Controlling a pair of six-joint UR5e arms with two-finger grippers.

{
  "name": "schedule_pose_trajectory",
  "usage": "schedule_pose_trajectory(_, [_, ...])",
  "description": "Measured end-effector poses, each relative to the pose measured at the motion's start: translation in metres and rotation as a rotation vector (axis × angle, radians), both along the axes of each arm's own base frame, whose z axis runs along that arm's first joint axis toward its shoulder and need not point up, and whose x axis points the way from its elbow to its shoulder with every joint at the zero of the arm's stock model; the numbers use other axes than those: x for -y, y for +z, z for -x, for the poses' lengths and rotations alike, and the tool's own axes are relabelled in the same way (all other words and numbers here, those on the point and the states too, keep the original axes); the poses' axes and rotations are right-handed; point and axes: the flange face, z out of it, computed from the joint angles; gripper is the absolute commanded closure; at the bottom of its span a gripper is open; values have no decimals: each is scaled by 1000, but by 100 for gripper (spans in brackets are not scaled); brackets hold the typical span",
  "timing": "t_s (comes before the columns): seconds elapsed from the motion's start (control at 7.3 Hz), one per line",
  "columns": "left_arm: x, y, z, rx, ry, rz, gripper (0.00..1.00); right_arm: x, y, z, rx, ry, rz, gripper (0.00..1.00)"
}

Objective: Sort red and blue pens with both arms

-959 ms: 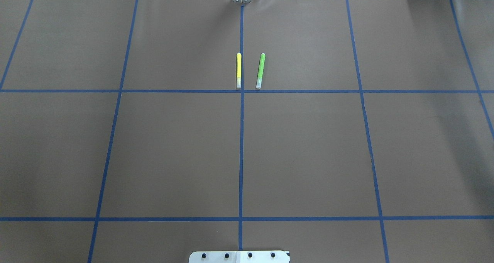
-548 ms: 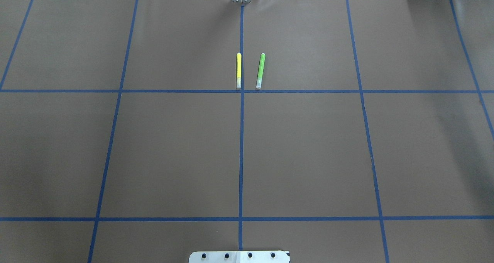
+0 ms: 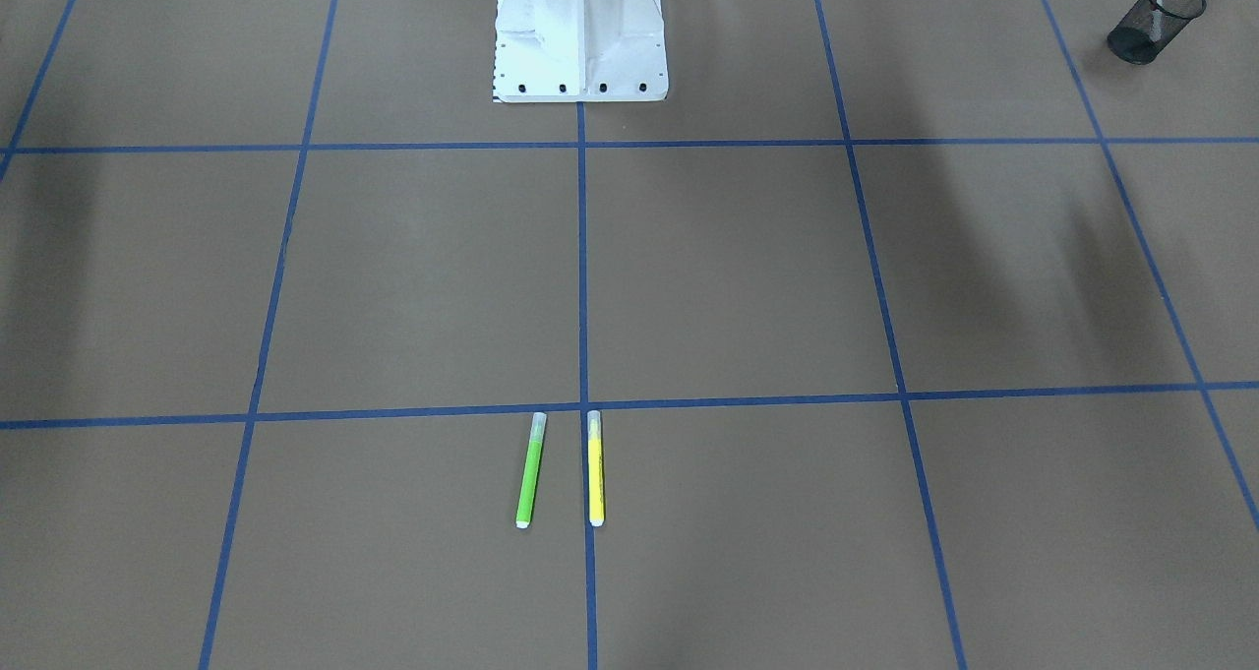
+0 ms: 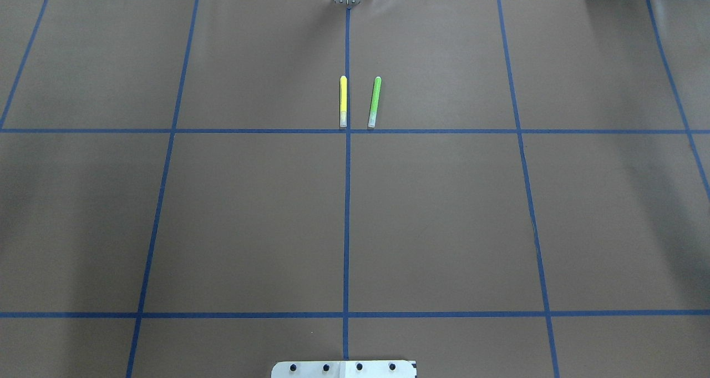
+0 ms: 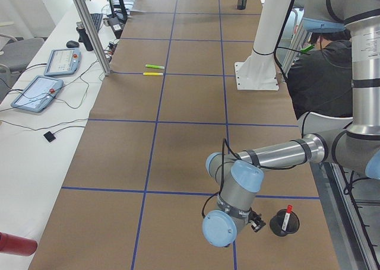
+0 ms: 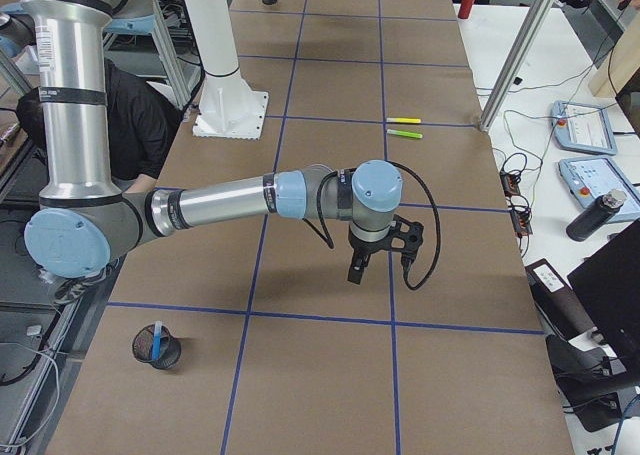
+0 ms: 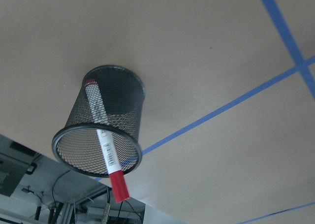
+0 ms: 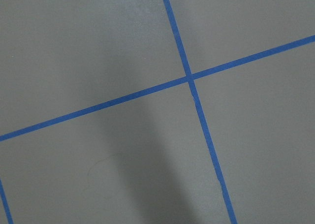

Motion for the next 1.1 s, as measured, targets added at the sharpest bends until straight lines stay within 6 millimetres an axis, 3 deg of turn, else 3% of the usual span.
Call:
schedule_pose_trajectory(0.27, [73,-66,12,152,-58,-170,0,5,-2,3,-3,-8,-8,0])
schedule_pose_trajectory(0.41, [103,-85,6,210,-72,-271,0,8,-4,10,-6,-24,-23,0])
schedule_pose_trajectory(0.68, [145,-108,-10,264,-72,-489,0,17,-8,23,-7,-53,-69,0])
schedule_pose_trajectory(1.1, [188,-130,-36,278,-37,-790,0,18,-3,30,-12,-68,-75,0])
